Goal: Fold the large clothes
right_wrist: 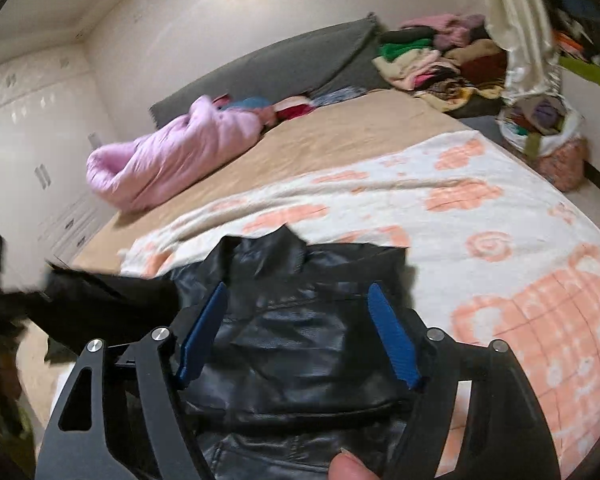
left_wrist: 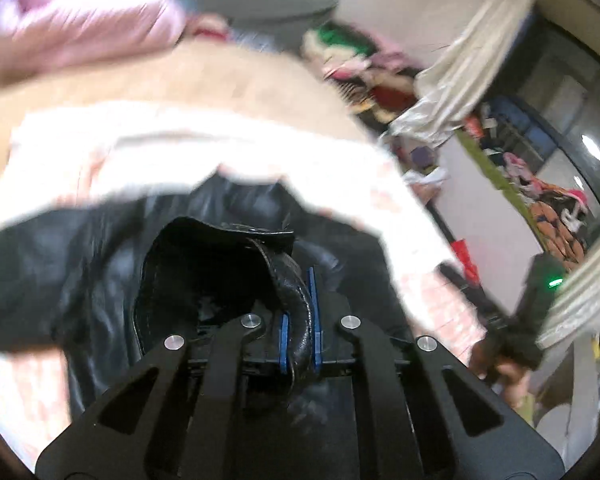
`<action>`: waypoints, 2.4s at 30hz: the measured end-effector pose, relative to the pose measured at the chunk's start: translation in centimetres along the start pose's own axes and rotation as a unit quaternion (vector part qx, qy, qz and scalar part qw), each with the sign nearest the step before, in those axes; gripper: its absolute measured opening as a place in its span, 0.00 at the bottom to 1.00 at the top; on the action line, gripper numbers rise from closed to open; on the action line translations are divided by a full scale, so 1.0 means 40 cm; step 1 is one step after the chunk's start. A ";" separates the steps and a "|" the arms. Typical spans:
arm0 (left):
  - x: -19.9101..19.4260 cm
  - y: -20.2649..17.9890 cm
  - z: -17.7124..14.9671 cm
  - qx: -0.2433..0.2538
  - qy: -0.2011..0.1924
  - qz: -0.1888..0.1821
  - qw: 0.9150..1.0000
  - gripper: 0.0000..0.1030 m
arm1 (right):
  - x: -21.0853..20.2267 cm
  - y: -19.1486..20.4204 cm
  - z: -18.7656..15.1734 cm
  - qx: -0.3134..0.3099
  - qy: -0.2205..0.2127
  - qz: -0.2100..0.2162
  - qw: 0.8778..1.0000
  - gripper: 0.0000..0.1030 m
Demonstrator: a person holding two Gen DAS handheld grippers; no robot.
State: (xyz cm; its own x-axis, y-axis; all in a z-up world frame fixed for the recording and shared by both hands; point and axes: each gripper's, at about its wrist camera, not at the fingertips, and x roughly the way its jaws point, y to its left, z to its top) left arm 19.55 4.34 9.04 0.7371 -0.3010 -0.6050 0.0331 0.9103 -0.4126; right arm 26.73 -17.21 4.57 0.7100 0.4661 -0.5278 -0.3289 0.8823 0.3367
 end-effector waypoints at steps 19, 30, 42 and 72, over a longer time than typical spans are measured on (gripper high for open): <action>0.092 0.307 -0.063 -0.030 0.026 0.090 0.995 0.02 | 0.102 -0.006 -0.047 -0.034 0.031 -0.065 0.997 0.66; 0.132 0.380 -0.161 -0.038 0.058 0.099 0.993 0.03 | 0.192 0.065 -0.107 -0.088 0.079 -0.048 0.992 0.66; 0.144 0.435 -0.222 -0.073 0.064 0.074 0.993 0.07 | 0.299 -0.028 -0.169 -0.017 0.178 -0.070 0.981 0.60; 0.073 0.320 -0.256 -0.031 0.055 0.111 0.992 0.59 | 0.267 0.232 -0.230 -0.136 0.199 0.004 0.971 0.81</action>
State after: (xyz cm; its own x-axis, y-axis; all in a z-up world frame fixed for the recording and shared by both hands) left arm 15.21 12.19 -4.98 0.6439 -0.1267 -0.7545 -0.1660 0.9396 -0.2994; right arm 25.51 -3.44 -5.11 0.4282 0.4131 -0.8037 -0.5232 0.8385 0.1522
